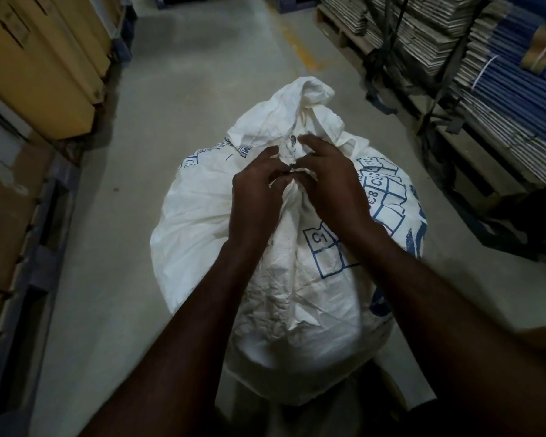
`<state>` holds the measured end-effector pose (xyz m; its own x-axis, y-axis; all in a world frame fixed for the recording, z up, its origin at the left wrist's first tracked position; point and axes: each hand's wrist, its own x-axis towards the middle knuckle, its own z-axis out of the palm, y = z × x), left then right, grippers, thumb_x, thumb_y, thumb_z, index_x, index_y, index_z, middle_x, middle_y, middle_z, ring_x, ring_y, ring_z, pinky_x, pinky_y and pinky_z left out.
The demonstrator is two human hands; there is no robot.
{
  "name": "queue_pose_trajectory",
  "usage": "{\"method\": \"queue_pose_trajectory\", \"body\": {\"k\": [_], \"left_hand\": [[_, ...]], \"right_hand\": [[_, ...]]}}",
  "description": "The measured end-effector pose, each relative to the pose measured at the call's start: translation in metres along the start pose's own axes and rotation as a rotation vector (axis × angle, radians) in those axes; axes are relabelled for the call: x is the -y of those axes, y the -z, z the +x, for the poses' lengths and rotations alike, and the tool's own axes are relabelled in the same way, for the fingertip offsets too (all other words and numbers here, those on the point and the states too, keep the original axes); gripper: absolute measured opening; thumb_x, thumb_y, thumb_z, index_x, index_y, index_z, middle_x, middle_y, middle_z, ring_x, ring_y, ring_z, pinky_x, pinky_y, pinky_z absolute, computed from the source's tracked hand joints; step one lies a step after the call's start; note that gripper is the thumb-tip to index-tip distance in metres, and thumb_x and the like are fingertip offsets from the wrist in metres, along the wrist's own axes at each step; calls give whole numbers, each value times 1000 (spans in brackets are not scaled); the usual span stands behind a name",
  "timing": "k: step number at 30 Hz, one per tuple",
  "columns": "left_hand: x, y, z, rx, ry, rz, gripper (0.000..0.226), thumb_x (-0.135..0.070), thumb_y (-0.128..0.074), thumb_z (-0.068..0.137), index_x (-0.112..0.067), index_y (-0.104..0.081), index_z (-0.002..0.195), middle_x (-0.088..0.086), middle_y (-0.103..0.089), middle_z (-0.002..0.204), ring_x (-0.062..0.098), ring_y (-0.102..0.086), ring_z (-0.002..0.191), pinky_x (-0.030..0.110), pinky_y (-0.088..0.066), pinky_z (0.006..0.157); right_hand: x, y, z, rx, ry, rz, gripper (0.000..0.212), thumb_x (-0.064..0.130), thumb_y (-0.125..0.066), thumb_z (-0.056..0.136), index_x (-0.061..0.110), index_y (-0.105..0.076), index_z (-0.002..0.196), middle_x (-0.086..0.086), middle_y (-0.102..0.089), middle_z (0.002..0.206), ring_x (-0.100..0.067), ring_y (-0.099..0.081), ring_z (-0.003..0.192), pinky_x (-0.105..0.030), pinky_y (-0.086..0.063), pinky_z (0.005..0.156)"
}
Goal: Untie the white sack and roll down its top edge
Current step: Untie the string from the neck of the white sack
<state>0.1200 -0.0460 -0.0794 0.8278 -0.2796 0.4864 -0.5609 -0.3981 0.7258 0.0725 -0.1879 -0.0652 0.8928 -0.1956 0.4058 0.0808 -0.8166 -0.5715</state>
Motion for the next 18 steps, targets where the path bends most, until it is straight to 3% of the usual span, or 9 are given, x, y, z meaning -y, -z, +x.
{"method": "queue_pose_trajectory", "body": {"k": [4,7,11,13,16,18], "left_hand": [[3,2,2,-36,40,-28,14,-3,-78,89,-12,-83,97,-13,-78,106,0,-73,99,28,-60,92],[4,4,3,-56,93,-65,13,-5,-79,89,-13,-85,98,-30,-73,108,-15,-69,104,15,-55,92],[2,8,7,-125,184,-107,17,-13,-80,91,-16,-86,108,-13,-80,120,0,-75,111,26,-59,100],[-3,9,9,-159,215,-121,17,-13,-79,92,-16,-85,108,-18,-81,111,-2,-75,106,28,-60,98],[-10,8,9,-185,230,-142,13,-7,-76,92,-16,-83,100,-37,-74,90,-10,-73,93,17,-58,88],[-13,6,9,-219,246,-174,16,-3,-73,92,-15,-81,99,-28,-77,89,-4,-75,90,17,-59,86]], "right_hand": [[4,-2,1,-37,7,-18,16,10,-72,92,10,-82,104,-12,-59,149,-27,-52,141,-33,-44,110],[2,1,2,-52,11,-21,11,9,-70,94,9,-81,97,-11,-59,146,-26,-55,135,-35,-48,107],[0,10,3,-163,-22,82,8,6,-70,93,9,-77,94,-7,-59,132,-20,-58,125,-23,-45,103],[-1,17,5,-228,-43,127,9,4,-69,92,8,-77,94,-6,-59,122,-17,-60,114,-21,-48,97],[-2,26,3,-247,-58,157,10,4,-67,94,8,-77,94,-5,-58,109,-16,-63,96,-23,-54,86],[-5,30,0,-237,-72,130,9,7,-67,95,10,-76,94,-3,-64,102,-16,-65,89,-28,-55,83]]}}
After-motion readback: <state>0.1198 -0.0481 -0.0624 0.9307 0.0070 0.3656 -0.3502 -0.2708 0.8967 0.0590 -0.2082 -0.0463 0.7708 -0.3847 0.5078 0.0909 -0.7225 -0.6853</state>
